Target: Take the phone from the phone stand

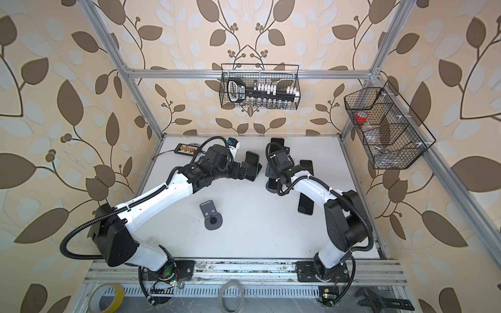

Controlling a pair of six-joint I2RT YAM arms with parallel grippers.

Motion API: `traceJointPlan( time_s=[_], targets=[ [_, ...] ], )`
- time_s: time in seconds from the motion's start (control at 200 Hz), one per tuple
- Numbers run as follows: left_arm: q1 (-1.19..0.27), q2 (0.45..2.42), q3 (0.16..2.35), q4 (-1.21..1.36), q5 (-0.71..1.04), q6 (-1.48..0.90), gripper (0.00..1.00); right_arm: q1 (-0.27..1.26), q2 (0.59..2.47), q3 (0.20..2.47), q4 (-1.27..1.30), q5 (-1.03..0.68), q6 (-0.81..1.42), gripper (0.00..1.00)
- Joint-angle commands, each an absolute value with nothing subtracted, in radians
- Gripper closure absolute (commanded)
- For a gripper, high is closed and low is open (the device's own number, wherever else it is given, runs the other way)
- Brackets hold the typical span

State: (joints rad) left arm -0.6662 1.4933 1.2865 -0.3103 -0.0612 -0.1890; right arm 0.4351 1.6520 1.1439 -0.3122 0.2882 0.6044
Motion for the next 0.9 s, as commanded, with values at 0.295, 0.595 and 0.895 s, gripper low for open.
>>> traceJointPlan(
  time_s=[0.295,0.595,0.895],
  targets=[
    [-0.666,1.491,1.287,-0.289,-0.068,-0.185,0.08,0.439,1.718,1.227,-0.333,0.296,0.582,0.15],
    [-0.664,1.489,1.287,-0.291,-0.075,-0.182,0.08,0.434,1.731,1.25,-0.339,0.294,0.564,0.2],
    [-0.664,1.489,1.289,-0.292,-0.078,-0.18,0.08,0.43,1.733,1.246,-0.347,0.303,0.543,0.23]
  ],
)
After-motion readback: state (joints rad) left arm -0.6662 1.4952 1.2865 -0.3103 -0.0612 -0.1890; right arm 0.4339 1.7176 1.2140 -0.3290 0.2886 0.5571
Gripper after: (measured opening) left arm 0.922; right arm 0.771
